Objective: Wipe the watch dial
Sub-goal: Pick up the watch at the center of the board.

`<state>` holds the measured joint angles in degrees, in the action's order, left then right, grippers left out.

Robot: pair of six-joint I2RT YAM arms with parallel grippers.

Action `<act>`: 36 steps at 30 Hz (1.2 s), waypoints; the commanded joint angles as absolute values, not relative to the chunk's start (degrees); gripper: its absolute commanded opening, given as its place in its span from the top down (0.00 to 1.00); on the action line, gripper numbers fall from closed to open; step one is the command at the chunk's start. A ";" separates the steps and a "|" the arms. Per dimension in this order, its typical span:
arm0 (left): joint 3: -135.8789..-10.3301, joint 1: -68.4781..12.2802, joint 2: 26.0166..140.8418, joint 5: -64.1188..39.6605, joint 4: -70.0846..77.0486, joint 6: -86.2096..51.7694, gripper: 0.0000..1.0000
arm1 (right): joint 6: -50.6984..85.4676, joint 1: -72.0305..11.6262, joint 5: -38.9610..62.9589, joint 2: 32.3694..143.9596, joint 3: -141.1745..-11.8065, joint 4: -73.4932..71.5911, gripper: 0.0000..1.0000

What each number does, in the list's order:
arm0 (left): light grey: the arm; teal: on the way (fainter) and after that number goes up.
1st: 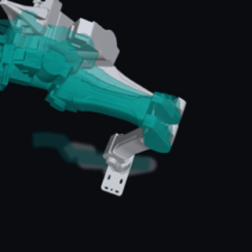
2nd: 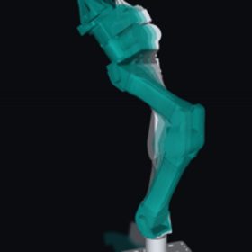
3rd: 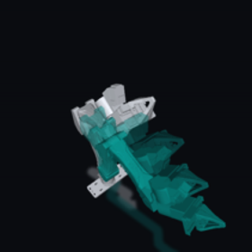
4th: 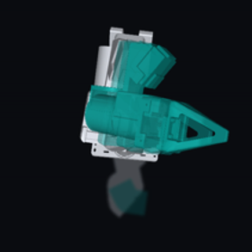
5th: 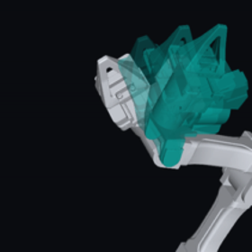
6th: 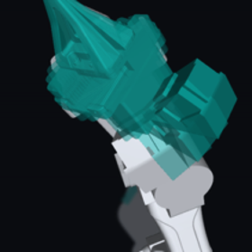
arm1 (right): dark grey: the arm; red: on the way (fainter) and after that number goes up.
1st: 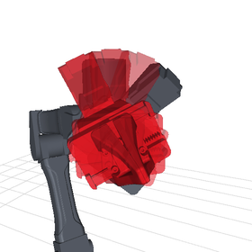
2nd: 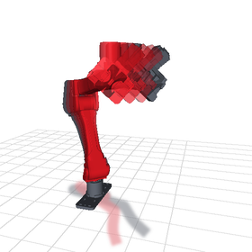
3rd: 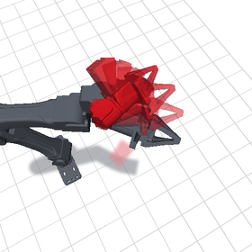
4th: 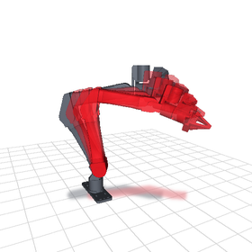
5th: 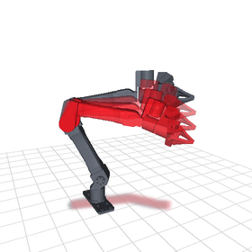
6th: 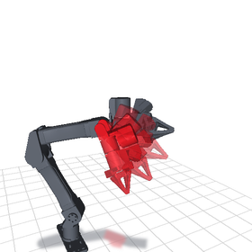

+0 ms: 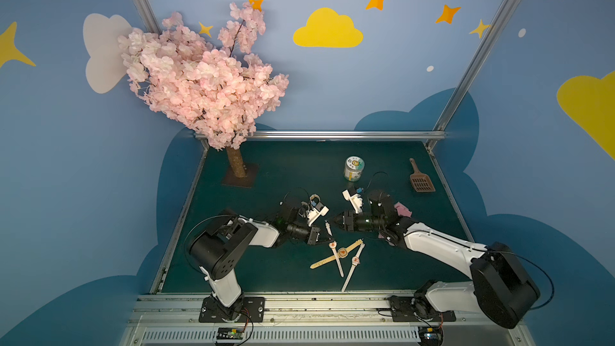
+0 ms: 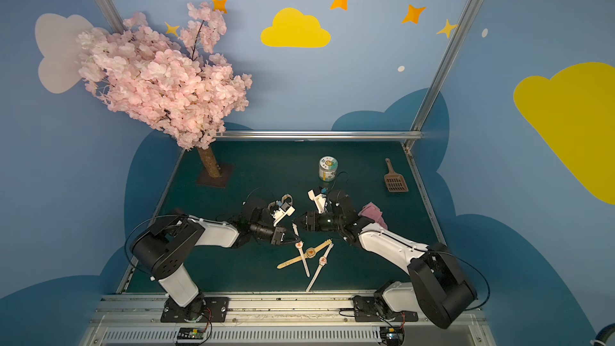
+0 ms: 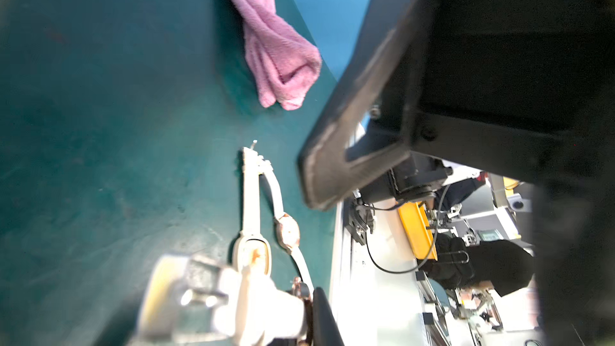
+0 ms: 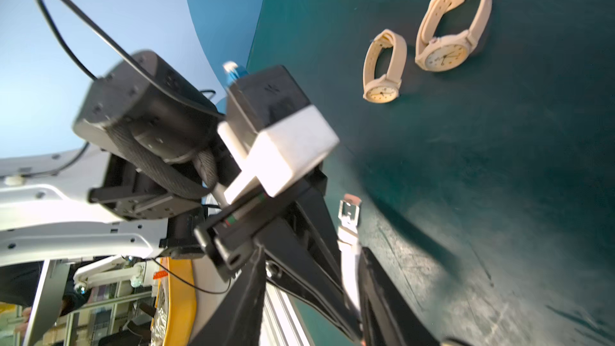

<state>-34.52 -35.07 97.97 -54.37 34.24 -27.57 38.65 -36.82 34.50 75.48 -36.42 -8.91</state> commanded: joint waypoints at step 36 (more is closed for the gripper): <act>-40.06 -37.97 89.87 -57.66 19.69 -20.12 0.85 | 43.51 -39.73 34.10 72.74 -35.84 -11.96 0.92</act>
<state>-39.38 -37.47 91.44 -55.79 20.34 -21.65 43.57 -39.51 35.29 73.25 -34.54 -10.44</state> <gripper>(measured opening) 0.146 0.092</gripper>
